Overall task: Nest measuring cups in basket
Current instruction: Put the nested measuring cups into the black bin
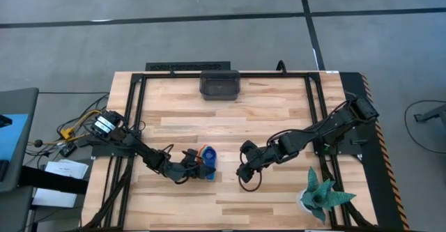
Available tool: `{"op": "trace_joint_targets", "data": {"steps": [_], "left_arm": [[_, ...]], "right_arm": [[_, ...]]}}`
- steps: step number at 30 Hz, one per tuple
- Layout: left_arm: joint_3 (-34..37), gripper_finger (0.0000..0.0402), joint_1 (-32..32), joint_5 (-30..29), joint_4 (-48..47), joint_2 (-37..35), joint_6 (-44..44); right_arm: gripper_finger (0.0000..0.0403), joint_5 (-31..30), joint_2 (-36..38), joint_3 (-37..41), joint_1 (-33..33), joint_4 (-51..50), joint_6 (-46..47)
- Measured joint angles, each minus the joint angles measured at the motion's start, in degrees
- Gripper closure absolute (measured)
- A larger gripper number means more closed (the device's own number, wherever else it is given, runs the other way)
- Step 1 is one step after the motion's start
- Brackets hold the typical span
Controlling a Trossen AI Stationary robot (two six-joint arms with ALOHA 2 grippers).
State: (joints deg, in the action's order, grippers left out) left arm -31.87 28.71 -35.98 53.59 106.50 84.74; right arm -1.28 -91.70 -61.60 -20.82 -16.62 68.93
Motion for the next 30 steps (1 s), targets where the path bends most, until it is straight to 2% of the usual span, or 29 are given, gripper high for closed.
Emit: {"op": "trace_joint_targets", "data": {"steps": [5, 15, 21, 30], "left_arm": [[0.0, 0.0329, 0.0, 0.0, 0.6, 0.0, -0.1], [0.1, 0.0317, -1.2, 2.1, 4.2, -0.4, -2.5], [0.1, 0.0323, -3.6, 2.6, 8.7, -0.6, -7.2], [-0.1, 0.0319, -9.5, 9.7, 14.9, -1.6, -11.1]], "right_arm": [[0.0158, -0.1, 0.6, 0.0, 0.0, -0.6, -0.4], [0.0177, -0.4, 3.5, 0.0, 1.6, -3.1, -2.9], [0.0188, -0.5, 5.7, -0.1, 2.7, -4.8, -5.0], [0.0196, -2.9, 11.8, 0.0, 4.6, -10.9, -8.7]]}}
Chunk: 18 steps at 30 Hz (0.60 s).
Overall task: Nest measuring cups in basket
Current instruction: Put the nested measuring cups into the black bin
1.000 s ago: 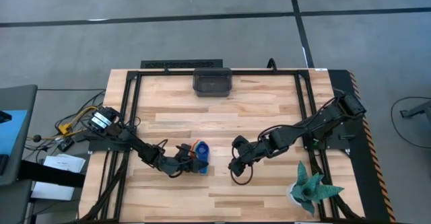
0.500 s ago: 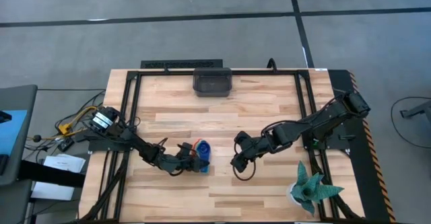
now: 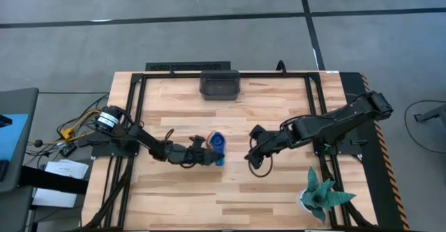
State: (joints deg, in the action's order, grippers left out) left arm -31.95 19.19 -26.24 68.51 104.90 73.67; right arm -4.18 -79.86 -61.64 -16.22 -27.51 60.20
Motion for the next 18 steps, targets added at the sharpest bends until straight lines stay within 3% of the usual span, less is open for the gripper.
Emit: {"op": "trace_joint_targets", "data": {"steps": [8, 18], "left_arm": [[-0.3, 0.0316, -9.8, 9.0, 5.5, -0.2, -2.8], [-5.6, 0.0314, -26.3, 22.5, 4.1, -0.2, -5.3]], "right_arm": [[0.0194, 0.2, 7.0, 0.0, 6.7, -4.2, -6.4], [0.0202, 9.0, 8.1, 0.0, 19.9, -3.2, -16.8]]}}
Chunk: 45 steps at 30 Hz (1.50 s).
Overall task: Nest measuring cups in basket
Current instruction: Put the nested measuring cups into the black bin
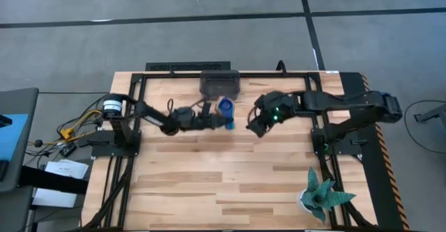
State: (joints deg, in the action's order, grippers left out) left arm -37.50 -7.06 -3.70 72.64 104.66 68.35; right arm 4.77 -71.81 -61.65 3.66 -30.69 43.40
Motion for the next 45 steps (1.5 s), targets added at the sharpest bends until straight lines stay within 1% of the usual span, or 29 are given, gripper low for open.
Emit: {"op": "trace_joint_targets", "data": {"steps": [4, 10, 15, 19, 21, 25, 28, 30, 35, 39, 42, 45], "left_arm": [[-2.5, 0.0314, -6.4, 4.5, -1.7, 0.0, 0.9], [-3.2, 0.0314, -15.2, 12.6, -7.8, 0.0, 4.2], [-3.2, 0.0313, -19.6, 17.1, -9.1, 0.0, 6.9], [-3.2, 0.0313, -22.1, 19.5, -10.3, 0.0, 8.6], [-3.2, 0.0313, -22.7, 19.3, -11.8, 0.0, 9.8], [-3.4, 0.0313, -23.0, 17.1, -11.7, 0.4, 12.5], [-5.4, 0.0313, -22.5, 16.5, -12.1, 0.4, 13.0], [-7.4, 0.0313, -22.2, 15.5, -14.7, 0.4, 13.1], [-11.6, 0.0313, -22.0, 12.8, -23.7, 0.4, 10.4], [-11.9, 0.0313, -22.7, 11.1, -25.5, 0.4, 10.8], [-11.9, 0.0313, -23.4, 10.9, -26.5, 0.4, 12.5], [-11.9, 0.0313, -23.6, 10.2, -24.9, 0.4, 14.2]], "right_arm": [[0.02, 2.5, -0.5, 0.0, 5.7, 0.3, -3.2], [0.0204, 6.5, -0.6, 0.0, 16.2, 0.3, -6.4], [0.0204, 10.2, -0.7, 0.0, 23.4, 1.9, -6.6], [0.0204, 13.6, -0.7, 0.0, 27.5, 3.9, -7.7], [0.0205, 14.7, -0.7, 0.0, 29.2, 4.2, -8.6], [0.0207, 17.8, -0.7, 0.0, 31.9, 4.4, -10.4], [0.0206, 19.7, -0.7, 0.0, 33.0, 4.4, -11.3], [0.0206, 20.6, -0.7, 0.0, 33.5, 4.3, -12.0], [0.0208, 21.6, -0.7, 0.0, 34.0, 4.0, -13.7], [0.0209, 22.2, -0.7, 0.0, 34.0, 4.1, -14.6], [0.0207, 22.3, -0.7, 0.0, 34.0, 4.1, -15.0], [0.0206, 22.4, -0.7, 0.0, 34.0, 4.1, -15.5]]}}
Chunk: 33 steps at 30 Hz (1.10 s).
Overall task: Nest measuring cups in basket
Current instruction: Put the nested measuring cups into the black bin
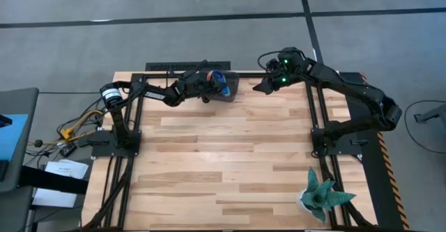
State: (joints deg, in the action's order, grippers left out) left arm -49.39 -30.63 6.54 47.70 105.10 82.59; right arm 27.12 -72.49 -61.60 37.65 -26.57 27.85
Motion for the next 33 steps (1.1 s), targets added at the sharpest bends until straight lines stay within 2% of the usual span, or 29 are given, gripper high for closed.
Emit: {"op": "trace_joint_targets", "data": {"steps": [7, 12, 17, 25, 33], "left_arm": [[-4.0, 0.0313, 1.2, -2.5, 3.1, 0.0, 1.3], [-7.8, 0.0313, 0.8, -4.4, -0.9, 0.0, -4.1], [-8.5, 0.0313, -0.8, -3.8, -3.3, 0.0, -8.8], [-8.5, 0.0313, -2.7, 4.3, -6.7, 0.0, -10.8], [-8.5, 0.0313, -5.6, 22.9, -7.4, 0.0, -8.5]], "right_arm": [[0.0212, 0.3, 0.0, 0.0, 0.0, -0.1, -0.8], [0.0212, 1.5, 0.0, 0.0, 0.0, -0.2, -1.4], [0.0212, 1.7, 0.0, 0.0, 0.0, -0.9, -2.5], [0.0215, 1.8, 0.0, 0.0, 0.0, -1.9, -2.9], [0.0217, 1.9, 0.0, 0.0, 0.0, -2.1, -3.1]]}}
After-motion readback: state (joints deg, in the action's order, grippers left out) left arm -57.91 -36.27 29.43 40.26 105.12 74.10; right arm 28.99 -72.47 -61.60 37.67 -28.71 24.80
